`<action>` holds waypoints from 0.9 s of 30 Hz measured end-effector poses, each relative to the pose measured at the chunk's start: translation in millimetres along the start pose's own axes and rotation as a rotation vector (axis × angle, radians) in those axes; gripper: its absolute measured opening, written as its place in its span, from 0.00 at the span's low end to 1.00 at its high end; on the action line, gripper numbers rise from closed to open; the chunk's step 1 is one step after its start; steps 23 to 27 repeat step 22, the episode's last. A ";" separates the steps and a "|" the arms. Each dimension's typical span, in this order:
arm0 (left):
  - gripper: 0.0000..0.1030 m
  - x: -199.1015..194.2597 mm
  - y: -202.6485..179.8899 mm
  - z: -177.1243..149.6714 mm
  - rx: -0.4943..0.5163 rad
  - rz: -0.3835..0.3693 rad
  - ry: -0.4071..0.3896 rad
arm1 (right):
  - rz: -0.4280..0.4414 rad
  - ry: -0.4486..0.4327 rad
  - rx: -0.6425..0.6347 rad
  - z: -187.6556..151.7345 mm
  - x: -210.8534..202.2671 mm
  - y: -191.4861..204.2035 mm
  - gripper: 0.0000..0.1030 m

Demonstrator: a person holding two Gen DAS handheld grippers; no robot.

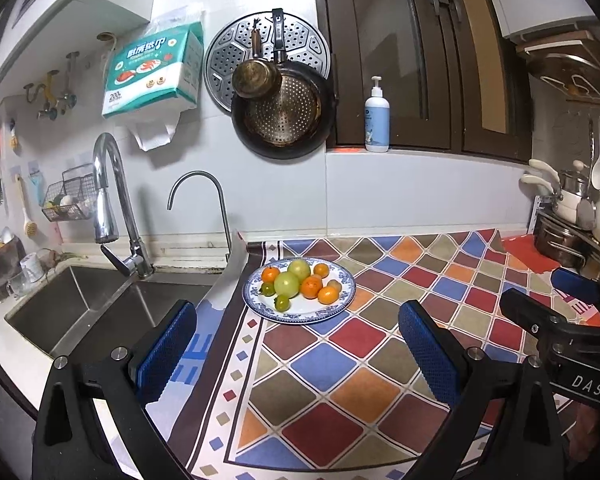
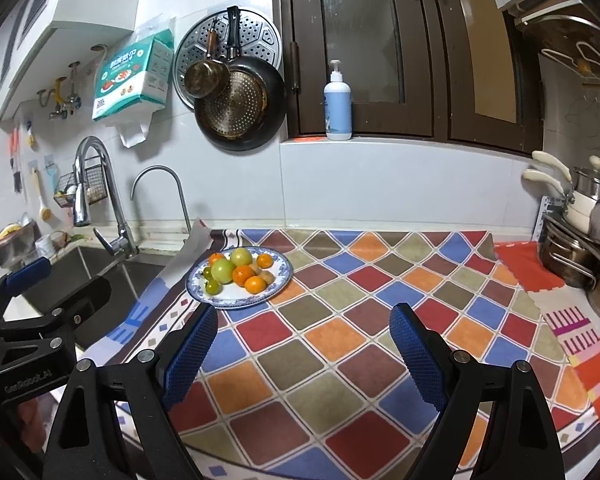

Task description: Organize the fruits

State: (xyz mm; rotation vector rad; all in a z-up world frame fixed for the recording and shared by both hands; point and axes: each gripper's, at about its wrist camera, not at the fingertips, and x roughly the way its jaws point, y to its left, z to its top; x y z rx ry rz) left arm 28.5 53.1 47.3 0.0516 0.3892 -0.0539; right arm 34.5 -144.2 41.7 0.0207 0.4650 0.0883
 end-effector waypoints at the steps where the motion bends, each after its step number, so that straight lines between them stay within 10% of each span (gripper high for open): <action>1: 1.00 -2.4 -1.0 -0.7 -0.001 -0.001 0.000 | 0.000 -0.002 -0.001 -0.4 -2.3 -0.4 0.86; 27: 1.00 -34.2 -12.0 -11.3 0.005 0.016 -0.005 | 0.023 -0.010 -0.003 -16.7 -34.1 -7.1 0.86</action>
